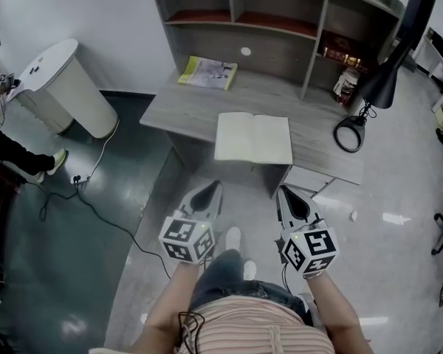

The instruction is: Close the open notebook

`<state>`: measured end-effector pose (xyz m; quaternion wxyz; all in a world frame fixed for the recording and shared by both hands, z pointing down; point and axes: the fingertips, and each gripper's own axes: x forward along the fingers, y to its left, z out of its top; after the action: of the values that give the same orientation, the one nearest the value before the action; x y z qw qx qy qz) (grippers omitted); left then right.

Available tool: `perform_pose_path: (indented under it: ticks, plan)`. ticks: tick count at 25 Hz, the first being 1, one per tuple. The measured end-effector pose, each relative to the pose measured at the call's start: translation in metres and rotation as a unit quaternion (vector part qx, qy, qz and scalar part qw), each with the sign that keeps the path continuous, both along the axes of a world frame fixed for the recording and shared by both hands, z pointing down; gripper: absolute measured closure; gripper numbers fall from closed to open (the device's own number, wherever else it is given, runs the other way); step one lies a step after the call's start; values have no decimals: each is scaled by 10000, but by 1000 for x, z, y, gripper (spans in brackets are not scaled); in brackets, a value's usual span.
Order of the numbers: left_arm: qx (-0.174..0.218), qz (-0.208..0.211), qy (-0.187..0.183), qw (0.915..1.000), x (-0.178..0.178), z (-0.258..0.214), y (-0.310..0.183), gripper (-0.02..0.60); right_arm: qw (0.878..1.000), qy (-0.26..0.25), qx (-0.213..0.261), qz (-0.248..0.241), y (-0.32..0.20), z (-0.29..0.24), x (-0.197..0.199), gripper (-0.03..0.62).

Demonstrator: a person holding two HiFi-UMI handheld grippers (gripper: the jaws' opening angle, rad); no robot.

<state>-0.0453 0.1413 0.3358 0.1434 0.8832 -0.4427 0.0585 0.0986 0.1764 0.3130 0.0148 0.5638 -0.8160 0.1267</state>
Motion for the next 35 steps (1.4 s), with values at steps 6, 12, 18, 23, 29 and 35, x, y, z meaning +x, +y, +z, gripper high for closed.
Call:
perform_pose_path:
  ticks: [6, 12, 18, 23, 29, 35]
  plan:
    - [31, 136, -144, 9998, 3, 7, -39, 571, 9998, 169, -131, -25, -36, 13, 3, 586]
    - [-124, 153, -146, 9997, -2, 20, -94, 571, 9993, 319, -166, 55, -85, 18, 6, 586]
    - [-295, 33, -107, 9995, -15, 34, -149, 571, 9985, 403, -318, 200, -143, 24, 4, 586]
    - [-462, 152, -143, 9987, -23, 49, -185, 571, 9976, 399, -414, 388, -181, 28, 0, 586]
    - [-714, 304, -240, 9967, -25, 66, -213, 571, 9955, 476, -570, 594, -209, 36, 1, 586]
    - [-979, 374, -427, 9936, -19, 86, -221, 571, 9933, 633, -753, 608, -220, 48, 5, 586]
